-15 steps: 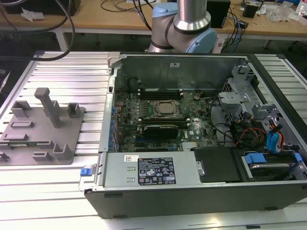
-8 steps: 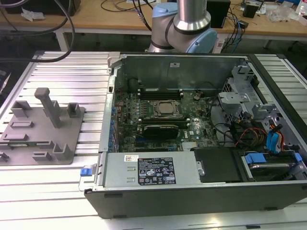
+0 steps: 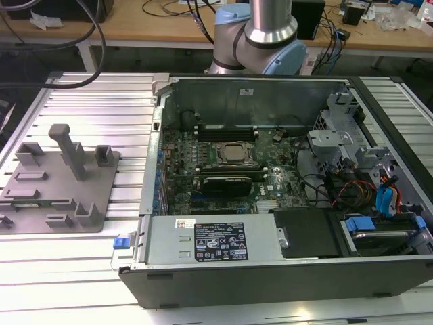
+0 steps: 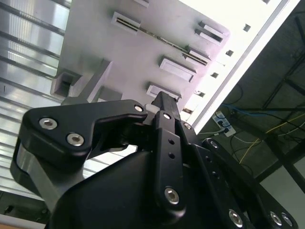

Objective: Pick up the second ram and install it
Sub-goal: 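Pick up the second ram and move it above second insertion slot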

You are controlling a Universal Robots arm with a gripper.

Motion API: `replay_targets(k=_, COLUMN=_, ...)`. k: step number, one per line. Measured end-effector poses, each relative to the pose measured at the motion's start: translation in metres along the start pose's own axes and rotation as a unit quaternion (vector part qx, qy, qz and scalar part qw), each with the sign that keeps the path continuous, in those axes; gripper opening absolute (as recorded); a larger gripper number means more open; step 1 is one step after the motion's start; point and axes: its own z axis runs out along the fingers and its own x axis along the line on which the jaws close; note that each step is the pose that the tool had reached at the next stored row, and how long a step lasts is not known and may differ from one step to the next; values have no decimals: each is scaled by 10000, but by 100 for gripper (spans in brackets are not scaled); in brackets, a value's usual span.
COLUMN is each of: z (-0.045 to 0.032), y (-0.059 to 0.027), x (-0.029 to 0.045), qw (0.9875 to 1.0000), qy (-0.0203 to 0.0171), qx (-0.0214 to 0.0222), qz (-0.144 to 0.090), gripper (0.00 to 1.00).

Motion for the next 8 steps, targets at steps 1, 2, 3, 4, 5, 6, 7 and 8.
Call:
replay_targets(k=1, z=0, y=0, x=0, qw=10000, qy=0, qx=0, qz=0, gripper=8)
replay_targets(k=2, z=1, y=0, x=0, qw=10000, qy=0, qx=0, qz=0, gripper=8)
replay_targets(k=3, z=1, y=0, x=0, qw=10000, qy=1, qx=1, qz=-26, gripper=8)
replay_targets(k=4, z=1, y=0, x=0, qw=10000, qy=2, qx=1, qz=-60, gripper=8)
replay_targets(k=5, z=1, y=0, x=0, qw=9999, qy=6, qx=2, qz=-144, gripper=8)
replay_targets(k=6, z=1, y=0, x=0, qw=9998, qy=7, qx=3, qz=-183, gripper=8)
replay_targets(k=7, z=1, y=0, x=0, qw=9997, qy=9, qx=4, qz=-231, gripper=8)
replay_targets(k=8, z=1, y=0, x=0, qw=9995, qy=13, qx=5, qz=-311, gripper=8)
